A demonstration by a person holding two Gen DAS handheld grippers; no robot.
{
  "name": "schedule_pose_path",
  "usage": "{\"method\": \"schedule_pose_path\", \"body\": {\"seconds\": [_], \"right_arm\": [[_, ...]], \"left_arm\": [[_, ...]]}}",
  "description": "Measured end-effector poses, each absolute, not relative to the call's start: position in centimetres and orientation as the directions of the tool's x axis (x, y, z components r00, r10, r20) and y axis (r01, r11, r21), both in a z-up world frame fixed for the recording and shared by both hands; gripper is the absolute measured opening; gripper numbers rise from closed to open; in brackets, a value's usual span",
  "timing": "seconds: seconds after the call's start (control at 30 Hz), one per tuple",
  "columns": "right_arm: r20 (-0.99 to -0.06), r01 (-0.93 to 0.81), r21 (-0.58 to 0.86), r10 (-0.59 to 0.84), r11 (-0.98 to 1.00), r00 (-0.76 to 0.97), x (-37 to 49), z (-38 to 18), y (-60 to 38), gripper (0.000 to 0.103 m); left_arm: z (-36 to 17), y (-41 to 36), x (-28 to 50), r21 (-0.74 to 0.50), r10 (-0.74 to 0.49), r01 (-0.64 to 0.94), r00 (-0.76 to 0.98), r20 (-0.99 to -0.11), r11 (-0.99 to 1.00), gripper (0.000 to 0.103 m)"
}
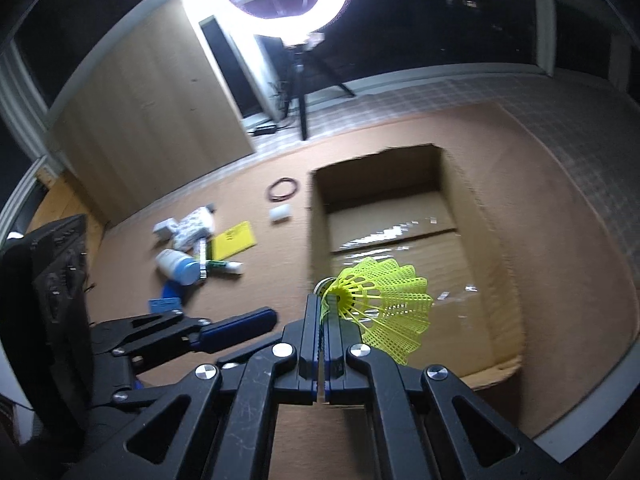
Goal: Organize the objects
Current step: 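Carry the shuttlecock with the right tool into the cardboard box and release, then reach the right tool to the blue phone stand and grasp it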
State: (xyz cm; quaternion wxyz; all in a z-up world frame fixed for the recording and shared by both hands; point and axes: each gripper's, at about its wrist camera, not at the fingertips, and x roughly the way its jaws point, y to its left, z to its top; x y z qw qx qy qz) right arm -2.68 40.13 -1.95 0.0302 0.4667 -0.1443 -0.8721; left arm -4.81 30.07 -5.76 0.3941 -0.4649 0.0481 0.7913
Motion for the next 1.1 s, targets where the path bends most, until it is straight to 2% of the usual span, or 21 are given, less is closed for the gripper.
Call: {"method": "schedule_pose_path", "body": {"seconds": [0.07,0.1,0.13,0.2,0.27,0.37,0.47,0.7,0.8,1.1], "right_arm": [[-0.813,-0.09,0.281,-0.187,-0.956,-0.551,-2.8,-2.3,40.7,0.005],[-0.82,-0.096,0.276,-0.183,-0.956,-0.543,-2.8,-2.4,40.8,0.016],[-0.825,-0.101,0.276,-0.181,-0.956,-0.536,-2.9,-2.6,41.0,0.035],[-0.822,-0.117,0.269,-0.164,-0.956,-0.545,-2.6,-2.5,41.1,0.06],[-0.818,-0.12,0.248,-0.141,-0.961,-0.558,-2.4,-2.3,40.9,0.06],[-0.814,-0.123,0.244,-0.134,-0.962,-0.565,-2.4,-2.1,40.8,0.06],[-0.81,-0.116,0.249,-0.141,-0.961,-0.57,-2.3,-1.9,40.6,0.06],[-0.798,-0.048,0.267,-0.192,-0.963,-0.571,-2.8,-1.6,38.3,0.06],[-0.794,-0.001,0.267,-0.219,-0.964,-0.567,-3.6,-1.4,36.6,0.06],[-0.791,0.152,0.327,-0.358,-0.933,-0.495,-7.6,-2.3,30.7,0.06]], "left_arm": [[-5.8,30.2,-4.8,-0.284,0.574,-0.672,-0.256,-0.778,-0.684,0.022],[-5.9,30.2,-4.8,-0.279,0.569,-0.673,-0.255,-0.782,-0.685,0.023],[-6.0,30.0,-4.9,-0.275,0.564,-0.672,-0.257,-0.785,-0.688,0.024],[-5.9,29.5,-4.9,-0.262,0.552,-0.663,-0.272,-0.788,-0.701,0.035],[-5.9,28.6,-5.2,-0.259,0.544,-0.649,-0.284,-0.789,-0.715,0.041],[-6.1,27.1,-5.8,-0.253,0.521,-0.617,-0.303,-0.798,-0.745,0.043],[-6.3,25.2,-6.4,-0.242,0.49,-0.576,-0.324,-0.809,-0.781,0.051],[-7.1,20.2,-7.4,-0.239,0.426,-0.467,-0.349,-0.835,-0.851,0.06],[-7.6,17.5,-7.7,-0.268,0.421,-0.409,-0.349,-0.838,-0.872,0.06],[-7.7,9.0,-8.1,-0.256,0.346,-0.261,-0.408,-0.844,-0.931,0.06]]}}
